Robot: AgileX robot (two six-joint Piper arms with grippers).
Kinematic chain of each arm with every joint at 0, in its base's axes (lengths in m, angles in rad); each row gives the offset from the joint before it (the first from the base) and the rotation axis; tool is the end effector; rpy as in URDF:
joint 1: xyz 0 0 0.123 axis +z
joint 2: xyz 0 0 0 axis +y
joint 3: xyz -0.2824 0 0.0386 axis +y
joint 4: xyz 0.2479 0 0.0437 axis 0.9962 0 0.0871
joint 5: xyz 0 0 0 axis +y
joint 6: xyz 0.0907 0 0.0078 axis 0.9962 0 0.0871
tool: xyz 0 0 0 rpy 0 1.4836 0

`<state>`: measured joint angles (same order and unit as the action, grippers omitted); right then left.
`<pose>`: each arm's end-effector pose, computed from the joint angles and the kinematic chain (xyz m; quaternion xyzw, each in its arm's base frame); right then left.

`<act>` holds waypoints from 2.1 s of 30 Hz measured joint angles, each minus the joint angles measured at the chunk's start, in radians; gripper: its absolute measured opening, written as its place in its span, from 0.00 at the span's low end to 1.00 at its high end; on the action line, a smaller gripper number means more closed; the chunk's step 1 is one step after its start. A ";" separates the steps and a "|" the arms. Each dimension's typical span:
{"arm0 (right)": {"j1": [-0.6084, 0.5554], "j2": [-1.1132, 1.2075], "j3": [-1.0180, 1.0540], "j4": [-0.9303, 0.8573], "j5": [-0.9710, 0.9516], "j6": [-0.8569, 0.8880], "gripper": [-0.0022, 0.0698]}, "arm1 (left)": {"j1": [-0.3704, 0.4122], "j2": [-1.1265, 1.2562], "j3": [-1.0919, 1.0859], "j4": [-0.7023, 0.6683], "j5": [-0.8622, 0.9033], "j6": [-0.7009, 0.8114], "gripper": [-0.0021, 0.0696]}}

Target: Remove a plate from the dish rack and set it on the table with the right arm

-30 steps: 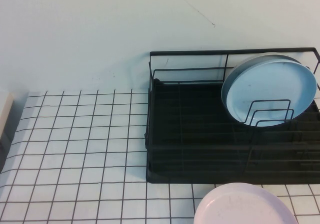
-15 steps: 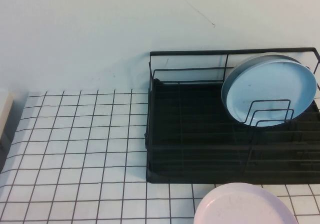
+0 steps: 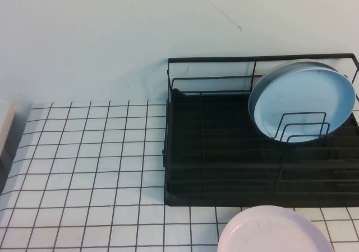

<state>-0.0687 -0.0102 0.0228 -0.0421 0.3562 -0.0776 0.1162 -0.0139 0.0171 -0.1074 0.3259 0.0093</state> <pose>0.0528 -0.0050 0.1739 -0.0149 0.7991 -0.0616 0.5978 0.0535 0.0031 0.1788 -0.0714 0.7834 -0.0062 0.6173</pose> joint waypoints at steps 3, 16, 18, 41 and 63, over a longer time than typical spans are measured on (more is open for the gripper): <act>0.000 0.000 0.000 0.000 0.000 0.000 0.03 | 0.000 0.000 0.000 0.000 0.000 0.000 0.02; 0.000 0.000 0.000 0.000 0.000 0.000 0.03 | 0.000 0.000 0.000 0.000 0.000 0.000 0.02; 0.000 0.000 0.000 0.000 0.000 0.000 0.03 | 0.000 0.000 0.000 0.000 0.000 0.000 0.02; 0.000 0.000 0.000 0.000 0.000 0.000 0.03 | 0.000 0.000 0.000 0.000 0.000 0.000 0.02; 0.000 0.000 0.000 0.000 0.000 0.000 0.03 | 0.000 0.000 0.000 0.000 0.000 0.000 0.02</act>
<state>-0.0687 -0.0102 0.0228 -0.0421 0.3562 -0.0776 0.1162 -0.0139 0.0171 -0.1074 0.3259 0.0093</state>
